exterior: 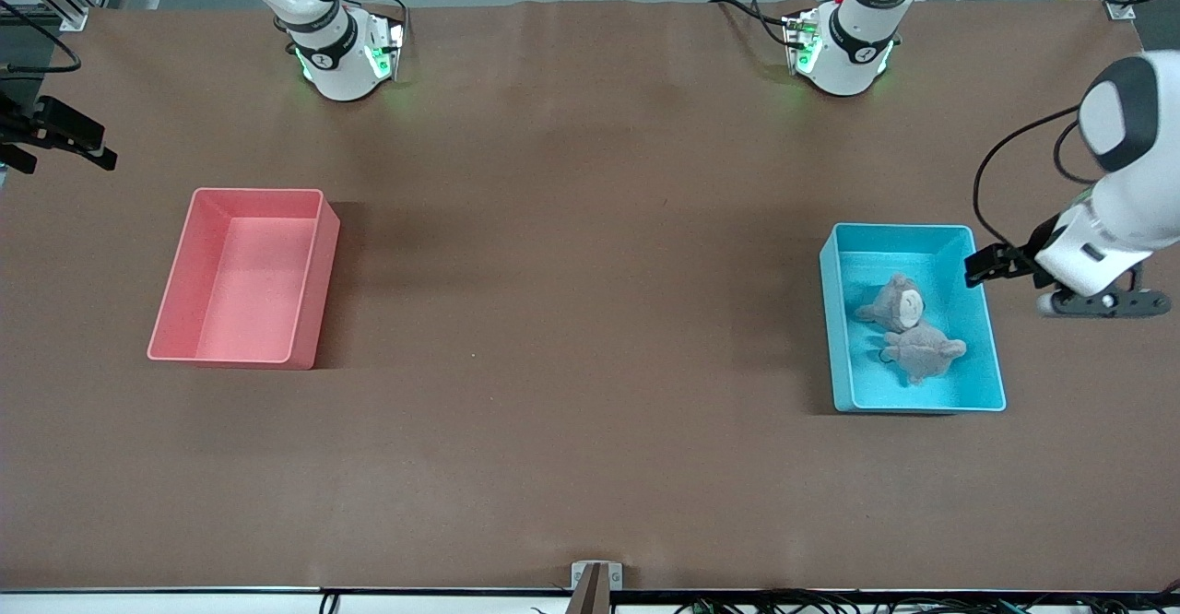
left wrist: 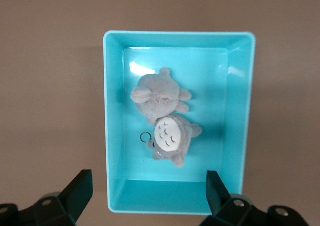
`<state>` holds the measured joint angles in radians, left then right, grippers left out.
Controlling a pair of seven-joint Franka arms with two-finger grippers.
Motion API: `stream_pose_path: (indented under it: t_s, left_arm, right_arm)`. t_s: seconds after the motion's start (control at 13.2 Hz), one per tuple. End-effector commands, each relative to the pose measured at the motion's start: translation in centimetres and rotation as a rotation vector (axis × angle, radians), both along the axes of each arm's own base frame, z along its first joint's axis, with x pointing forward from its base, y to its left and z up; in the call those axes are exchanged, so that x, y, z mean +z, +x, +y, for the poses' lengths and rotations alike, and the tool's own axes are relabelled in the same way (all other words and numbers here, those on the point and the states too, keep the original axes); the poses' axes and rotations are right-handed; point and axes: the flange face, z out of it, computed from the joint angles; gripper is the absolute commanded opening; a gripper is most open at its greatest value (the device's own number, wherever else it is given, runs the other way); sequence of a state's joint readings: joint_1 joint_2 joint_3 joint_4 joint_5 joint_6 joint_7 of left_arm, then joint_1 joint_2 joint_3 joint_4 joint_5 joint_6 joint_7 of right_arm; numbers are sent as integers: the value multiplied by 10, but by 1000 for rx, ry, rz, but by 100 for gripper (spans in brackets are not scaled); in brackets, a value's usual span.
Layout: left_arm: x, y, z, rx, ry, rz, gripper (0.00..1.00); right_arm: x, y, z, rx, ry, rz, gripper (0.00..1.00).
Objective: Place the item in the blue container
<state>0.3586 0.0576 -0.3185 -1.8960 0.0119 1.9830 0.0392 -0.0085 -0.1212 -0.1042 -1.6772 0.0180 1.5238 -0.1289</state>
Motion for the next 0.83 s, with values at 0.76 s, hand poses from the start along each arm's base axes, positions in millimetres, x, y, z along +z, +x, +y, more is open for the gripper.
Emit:
stream_pose_path:
  t_s: [0.76]
  left_arm:
    - [176,-11,-9,10,-10,-108,100]
  right_arm:
    - [-3,-22,7,-25,-5,-4,100]
